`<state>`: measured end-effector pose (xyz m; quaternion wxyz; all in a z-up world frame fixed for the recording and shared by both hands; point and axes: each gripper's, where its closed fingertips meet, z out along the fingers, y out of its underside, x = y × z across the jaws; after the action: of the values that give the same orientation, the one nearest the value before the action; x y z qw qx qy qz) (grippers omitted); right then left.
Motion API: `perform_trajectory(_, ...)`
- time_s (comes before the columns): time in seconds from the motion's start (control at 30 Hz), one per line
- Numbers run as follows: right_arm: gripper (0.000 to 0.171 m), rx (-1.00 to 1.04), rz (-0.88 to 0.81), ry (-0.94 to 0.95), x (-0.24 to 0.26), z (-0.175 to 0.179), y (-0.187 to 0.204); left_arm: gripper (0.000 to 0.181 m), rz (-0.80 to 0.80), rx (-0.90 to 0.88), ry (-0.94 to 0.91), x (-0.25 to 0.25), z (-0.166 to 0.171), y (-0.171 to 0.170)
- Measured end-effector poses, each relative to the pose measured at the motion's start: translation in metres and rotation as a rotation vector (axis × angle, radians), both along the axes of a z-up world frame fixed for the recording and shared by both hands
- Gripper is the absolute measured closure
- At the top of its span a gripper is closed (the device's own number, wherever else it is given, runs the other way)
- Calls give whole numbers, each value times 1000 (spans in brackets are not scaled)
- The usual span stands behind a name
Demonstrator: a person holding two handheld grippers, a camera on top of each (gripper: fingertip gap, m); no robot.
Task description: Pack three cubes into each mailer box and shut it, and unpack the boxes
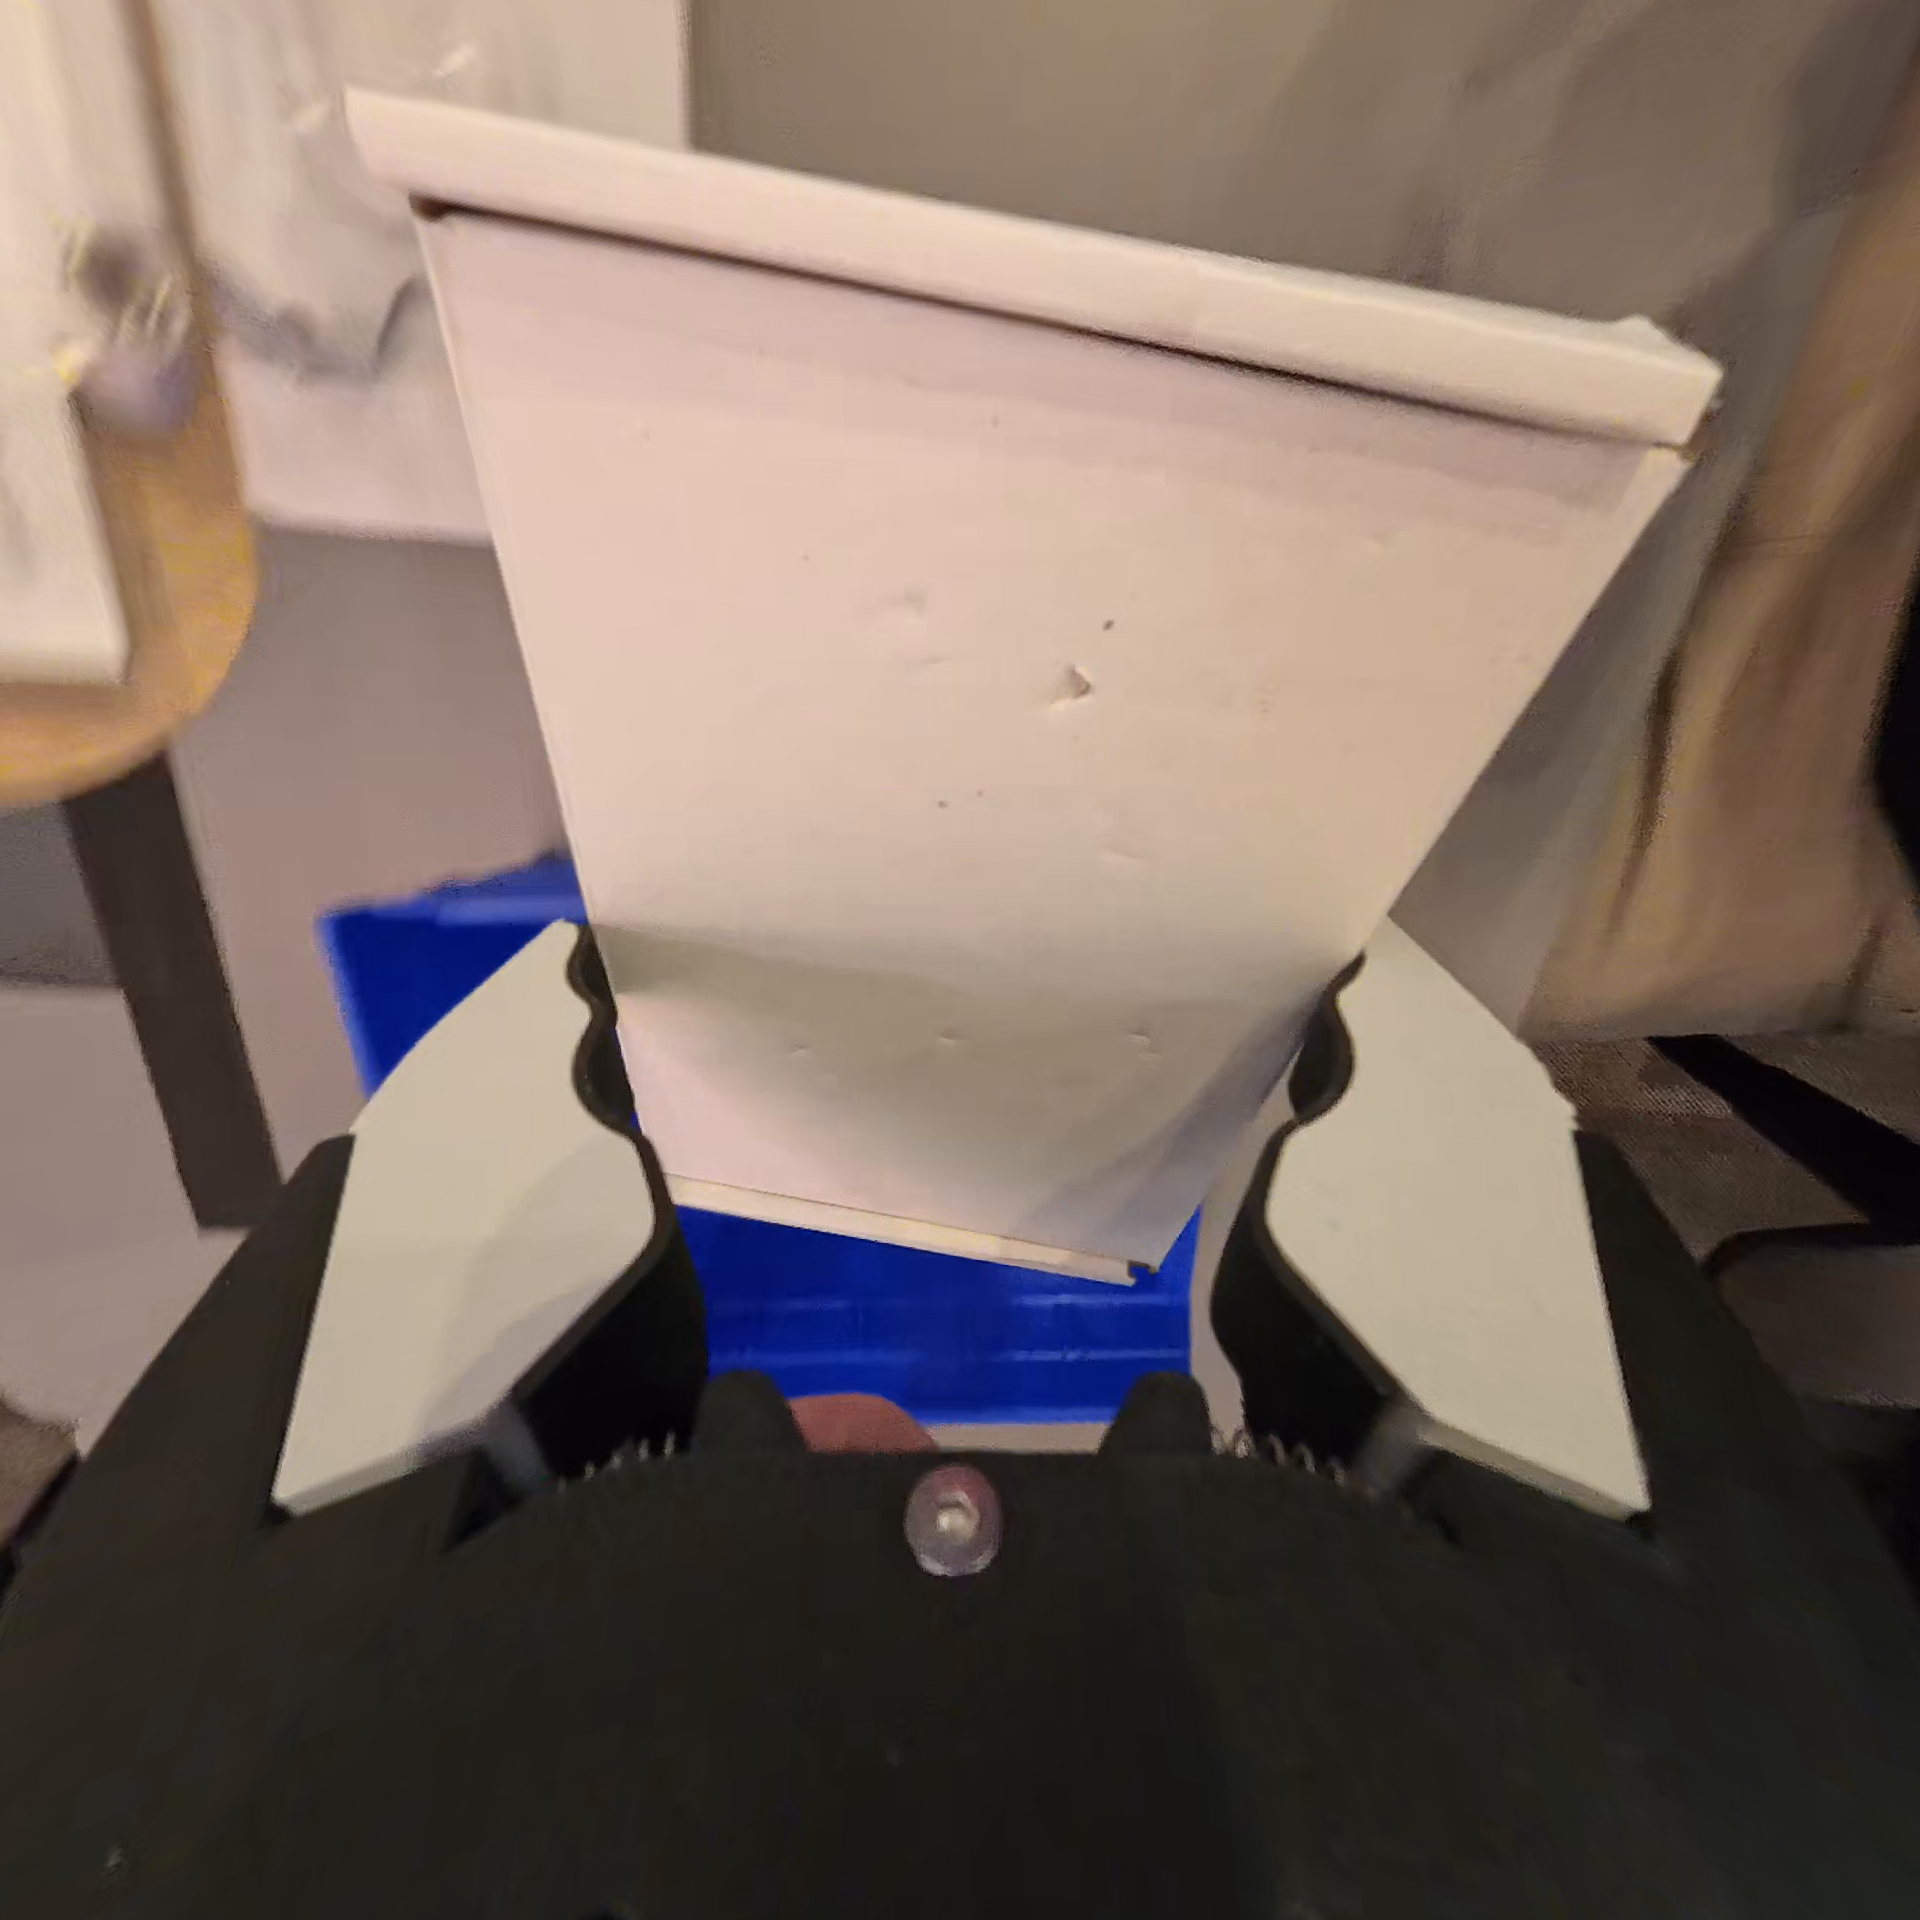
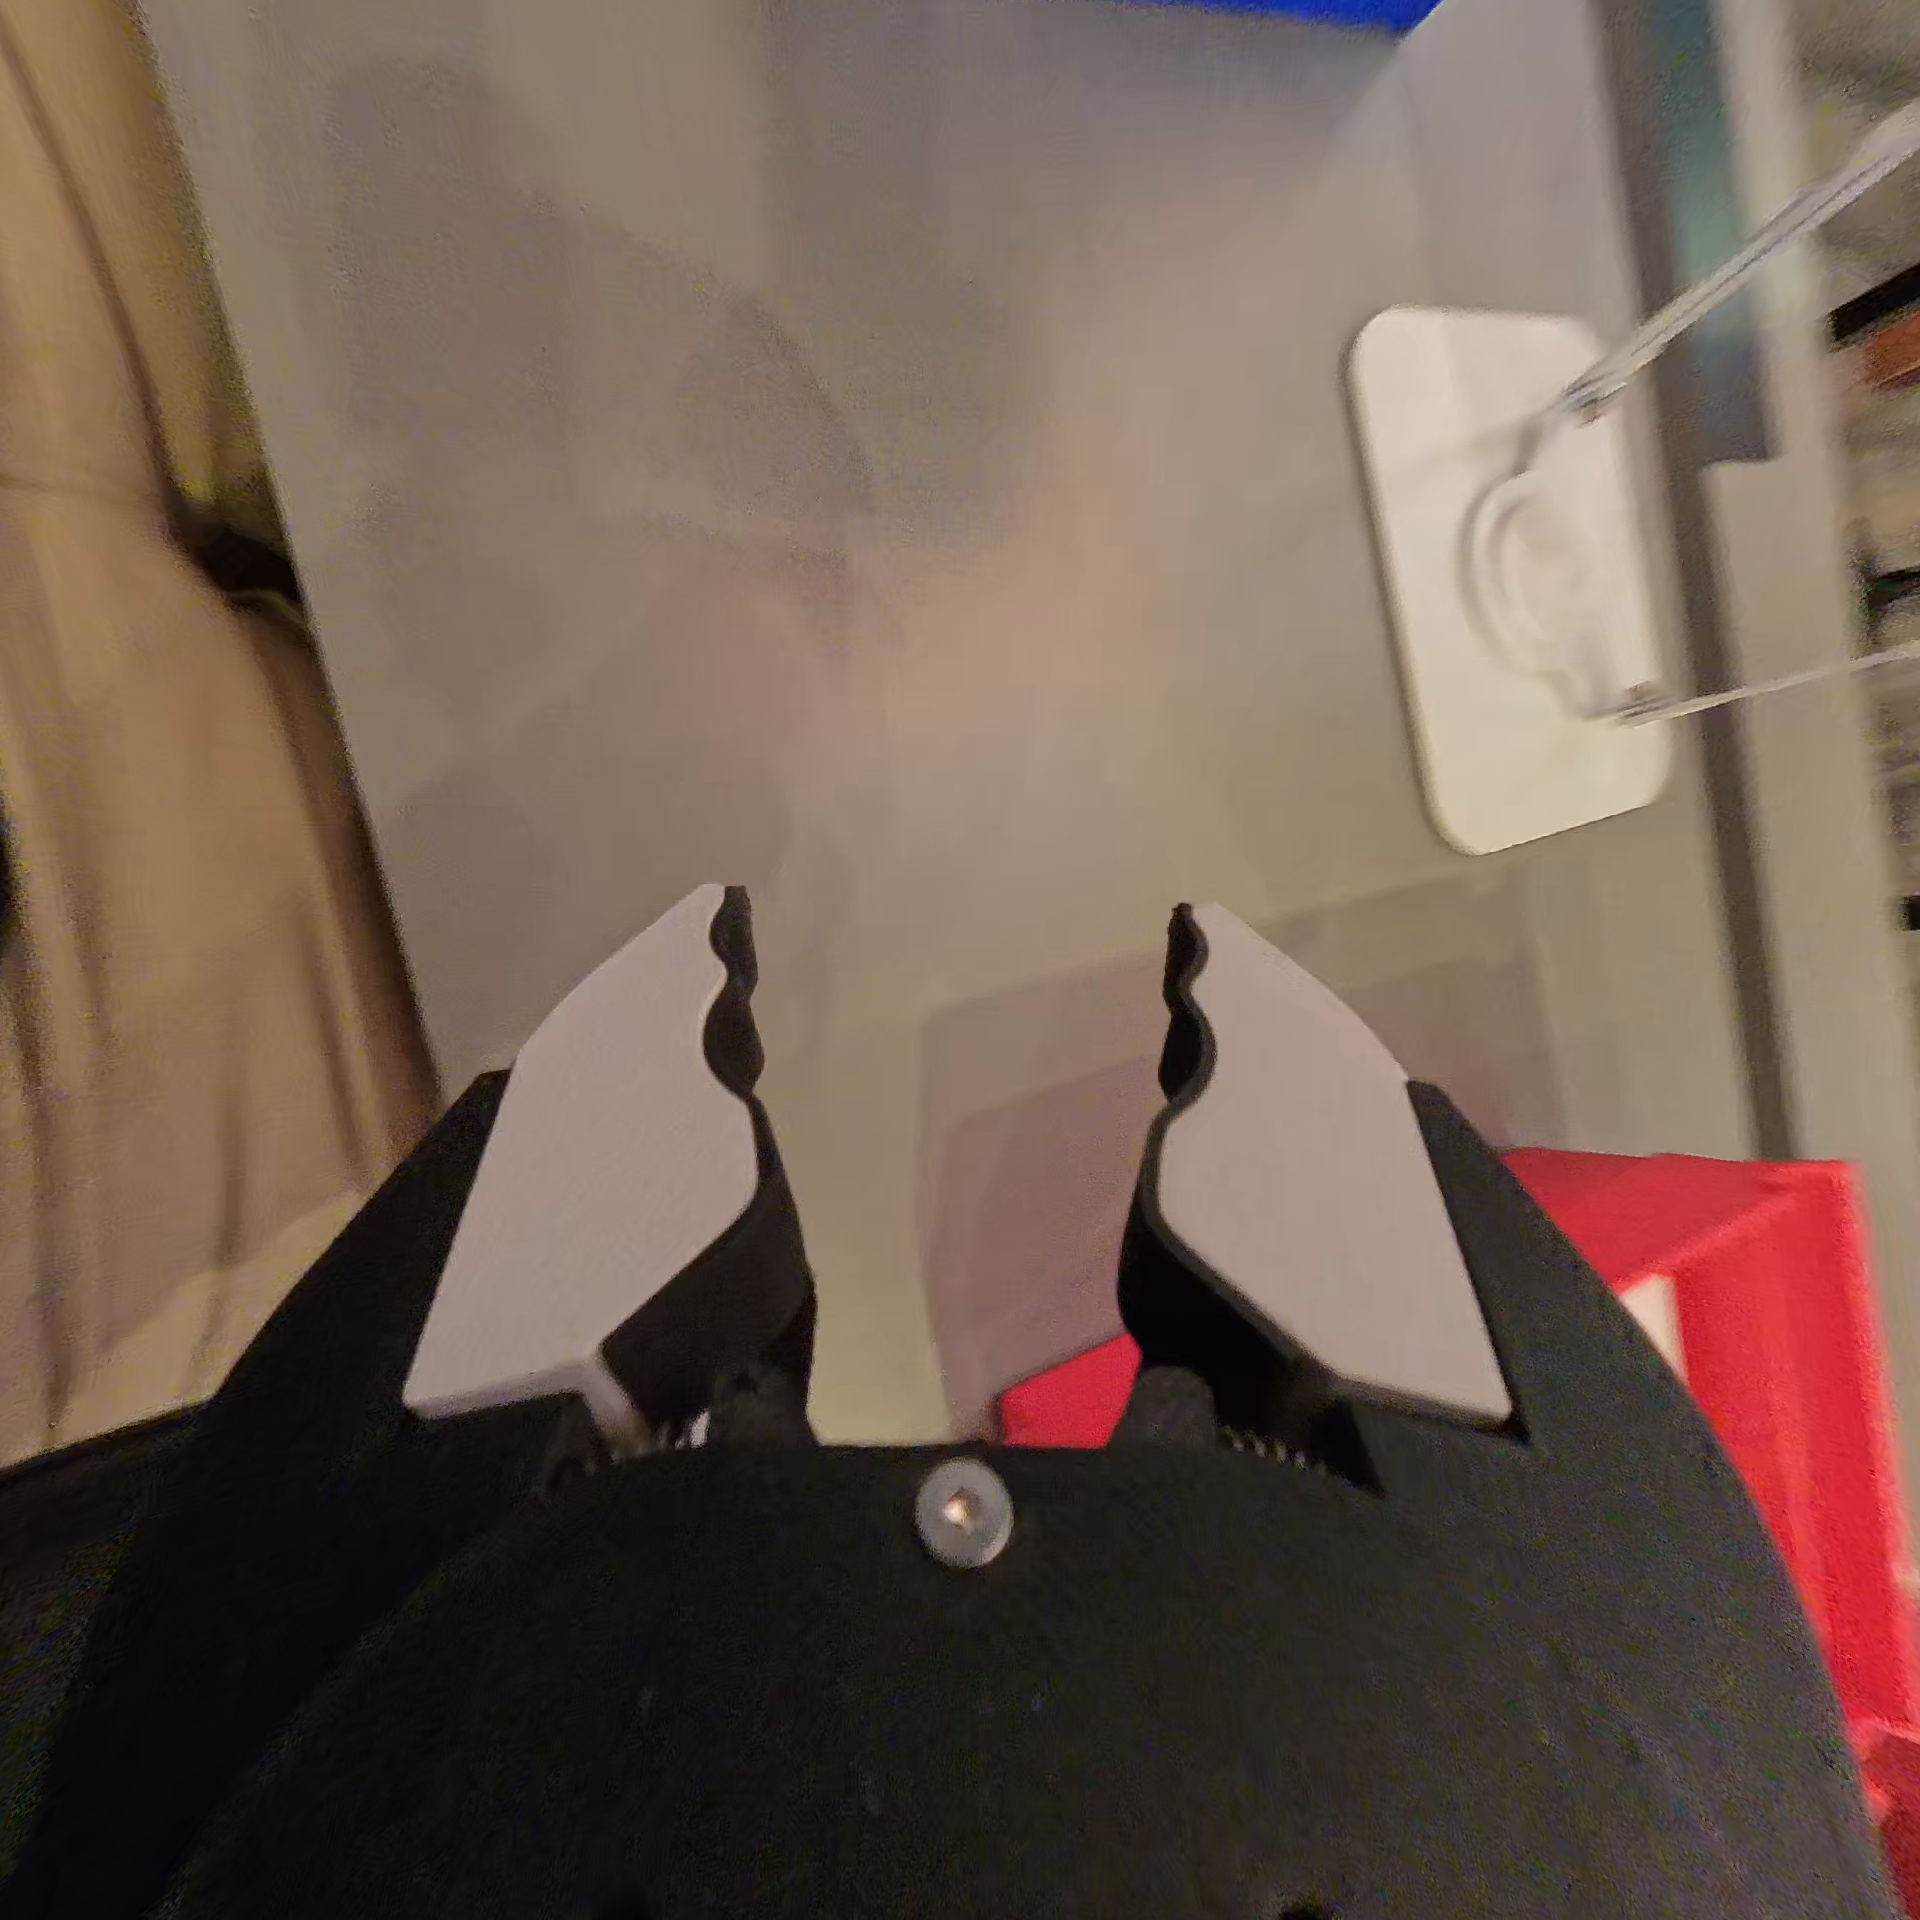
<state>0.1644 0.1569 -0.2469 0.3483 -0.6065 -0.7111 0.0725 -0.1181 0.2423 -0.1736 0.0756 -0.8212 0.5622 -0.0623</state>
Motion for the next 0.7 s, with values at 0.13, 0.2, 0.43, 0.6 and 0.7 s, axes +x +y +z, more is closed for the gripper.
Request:
perform_trajectory(0.13,95,226,-3,86,-18,38,8,56,-128,-107,-21,79,-13,-8)
perform_trajectory(0.2,97,320,19,114,-29,54,6,56,-191,-172,-27,114,-26,-14)
perform_trajectory(0.43,91,488,78,29,-45,41,29,56,-298,-408,8,185,-85,-36)
perform_trajectory(0.6,101,407,94,-66,-38,1,38,56,-251,-557,11,195,-107,-44)
perform_trajectory(0.7,100,399,113,-103,-37,-10,38,56,-242,-627,-21,194,-117,-50)
